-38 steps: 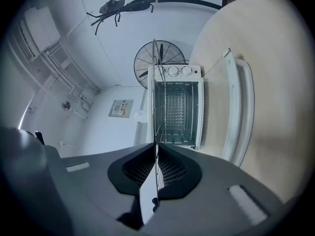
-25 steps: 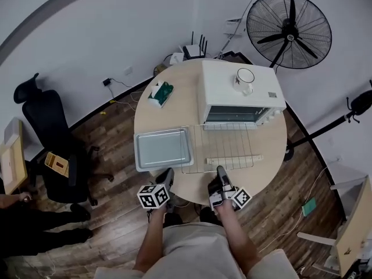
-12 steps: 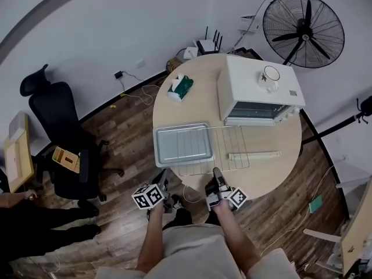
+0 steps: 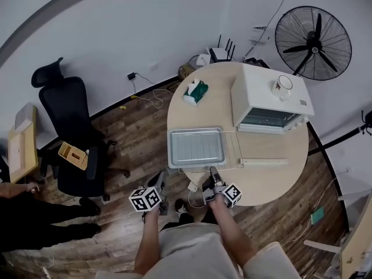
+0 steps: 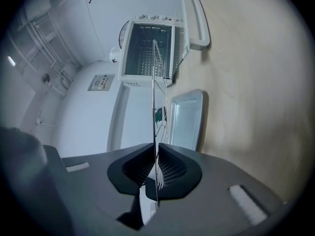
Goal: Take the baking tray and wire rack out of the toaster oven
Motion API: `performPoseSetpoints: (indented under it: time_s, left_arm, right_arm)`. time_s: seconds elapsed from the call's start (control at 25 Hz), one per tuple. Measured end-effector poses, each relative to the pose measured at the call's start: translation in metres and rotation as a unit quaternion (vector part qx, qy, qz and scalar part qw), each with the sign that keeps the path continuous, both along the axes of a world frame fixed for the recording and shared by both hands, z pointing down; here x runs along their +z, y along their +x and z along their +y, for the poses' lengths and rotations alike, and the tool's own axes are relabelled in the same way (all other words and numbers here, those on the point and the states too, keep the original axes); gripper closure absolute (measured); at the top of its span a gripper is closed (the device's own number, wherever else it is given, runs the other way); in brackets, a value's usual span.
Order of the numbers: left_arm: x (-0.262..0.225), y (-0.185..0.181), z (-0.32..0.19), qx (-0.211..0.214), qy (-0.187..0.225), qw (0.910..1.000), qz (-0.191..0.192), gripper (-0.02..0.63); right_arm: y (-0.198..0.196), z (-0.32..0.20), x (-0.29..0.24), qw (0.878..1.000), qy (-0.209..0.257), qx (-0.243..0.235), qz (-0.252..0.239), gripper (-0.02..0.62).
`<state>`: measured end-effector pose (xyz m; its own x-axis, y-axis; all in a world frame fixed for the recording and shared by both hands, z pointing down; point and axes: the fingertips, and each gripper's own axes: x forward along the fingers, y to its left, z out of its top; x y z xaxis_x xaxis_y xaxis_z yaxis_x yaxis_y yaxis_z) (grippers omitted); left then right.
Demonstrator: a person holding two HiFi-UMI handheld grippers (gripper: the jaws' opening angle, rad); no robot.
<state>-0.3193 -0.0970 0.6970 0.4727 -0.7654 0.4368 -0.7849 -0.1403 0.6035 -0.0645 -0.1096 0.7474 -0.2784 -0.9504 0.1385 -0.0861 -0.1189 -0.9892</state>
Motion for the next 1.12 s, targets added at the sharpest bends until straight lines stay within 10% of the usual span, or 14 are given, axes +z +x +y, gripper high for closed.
performPoseSetpoints:
  time_s: [0.44, 1.12]
  left_arm:
    - [-0.005, -0.043, 0.009, -0.021, 0.004, 0.9996, -0.017, 0.552]
    - [-0.005, -0.044, 0.002, -0.007, 0.005, 0.9997, -0.022, 0.551]
  right_arm:
    - [-0.032, -0.017, 0.043, 0.996, -0.082, -0.033, 0.021, 0.58]
    - [-0.097, 0.0, 0.08, 0.947, -0.218, -0.234, -0.009, 0.504]
